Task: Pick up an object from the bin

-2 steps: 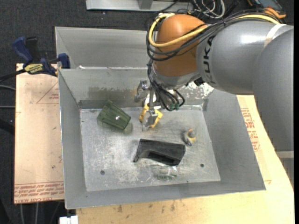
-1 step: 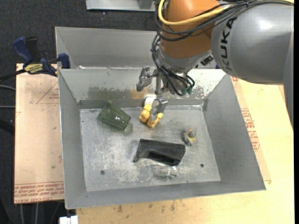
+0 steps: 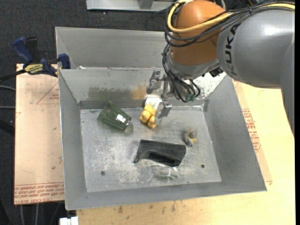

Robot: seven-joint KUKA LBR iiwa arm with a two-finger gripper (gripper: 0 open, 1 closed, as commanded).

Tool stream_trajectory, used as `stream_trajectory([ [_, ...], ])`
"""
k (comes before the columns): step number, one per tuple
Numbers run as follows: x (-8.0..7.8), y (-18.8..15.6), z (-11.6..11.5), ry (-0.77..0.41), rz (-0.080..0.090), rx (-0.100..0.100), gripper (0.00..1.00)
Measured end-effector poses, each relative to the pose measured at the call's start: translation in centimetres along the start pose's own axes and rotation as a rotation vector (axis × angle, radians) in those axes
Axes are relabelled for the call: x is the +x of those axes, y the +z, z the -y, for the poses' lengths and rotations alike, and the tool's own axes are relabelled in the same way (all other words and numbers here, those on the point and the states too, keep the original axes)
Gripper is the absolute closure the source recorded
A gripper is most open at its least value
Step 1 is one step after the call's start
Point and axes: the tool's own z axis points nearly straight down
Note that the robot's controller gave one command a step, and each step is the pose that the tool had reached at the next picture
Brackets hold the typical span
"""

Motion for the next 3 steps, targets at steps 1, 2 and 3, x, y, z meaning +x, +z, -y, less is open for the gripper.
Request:
stream_trajectory([
  [1,1.8,5.2,-0.7,0.196,-0.013,0.006,0.0],
  [2,6.3,7.4,-2.9,0.08,-0.015,0.001,0.0],
  [3,7.0,8.6,0.5,0.085,-0.017,-0.001,0.0],
])
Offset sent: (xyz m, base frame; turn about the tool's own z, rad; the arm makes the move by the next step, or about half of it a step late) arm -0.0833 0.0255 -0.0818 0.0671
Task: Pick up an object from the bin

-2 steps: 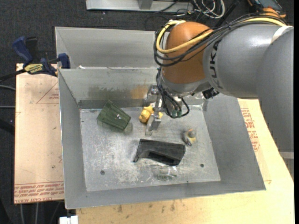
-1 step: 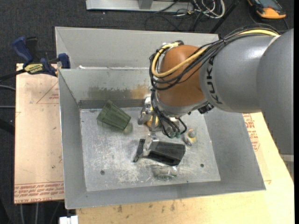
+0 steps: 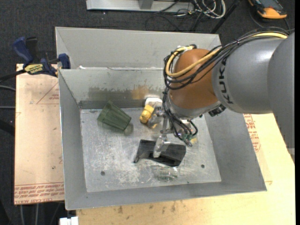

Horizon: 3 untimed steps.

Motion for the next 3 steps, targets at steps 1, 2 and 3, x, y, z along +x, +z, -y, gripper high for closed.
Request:
stream_trajectory([
  [1,0.5,1.8,0.2,-0.135,-0.003,-0.005,0.0],
  [2,-0.3,5.2,1.2,-0.157,-0.008,-0.001,1.0],
  [3,-0.3,5.2,1.2,-0.157,-0.008,-0.001,1.0],
])
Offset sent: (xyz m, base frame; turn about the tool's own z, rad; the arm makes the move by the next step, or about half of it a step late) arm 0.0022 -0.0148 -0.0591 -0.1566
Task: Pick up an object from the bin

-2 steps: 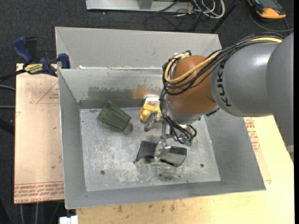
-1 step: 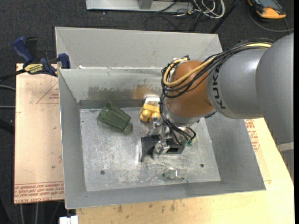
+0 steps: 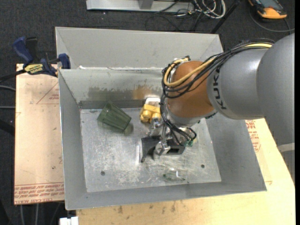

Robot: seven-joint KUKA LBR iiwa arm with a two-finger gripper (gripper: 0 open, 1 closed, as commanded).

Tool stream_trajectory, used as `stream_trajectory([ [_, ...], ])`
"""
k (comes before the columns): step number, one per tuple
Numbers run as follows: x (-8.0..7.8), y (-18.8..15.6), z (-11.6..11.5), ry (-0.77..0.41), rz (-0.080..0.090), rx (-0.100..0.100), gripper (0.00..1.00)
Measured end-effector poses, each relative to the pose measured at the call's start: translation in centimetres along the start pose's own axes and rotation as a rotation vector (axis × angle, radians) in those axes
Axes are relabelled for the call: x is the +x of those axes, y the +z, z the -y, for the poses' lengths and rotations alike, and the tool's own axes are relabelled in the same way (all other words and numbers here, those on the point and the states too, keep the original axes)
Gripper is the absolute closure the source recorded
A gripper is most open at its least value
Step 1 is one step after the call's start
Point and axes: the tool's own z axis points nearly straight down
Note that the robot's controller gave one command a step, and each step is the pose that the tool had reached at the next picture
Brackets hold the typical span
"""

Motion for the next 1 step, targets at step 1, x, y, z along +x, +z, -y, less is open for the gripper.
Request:
stream_trajectory([
  [1,0.74,-15.37,-0.53,0.072,0.012,0.004,1.0],
])
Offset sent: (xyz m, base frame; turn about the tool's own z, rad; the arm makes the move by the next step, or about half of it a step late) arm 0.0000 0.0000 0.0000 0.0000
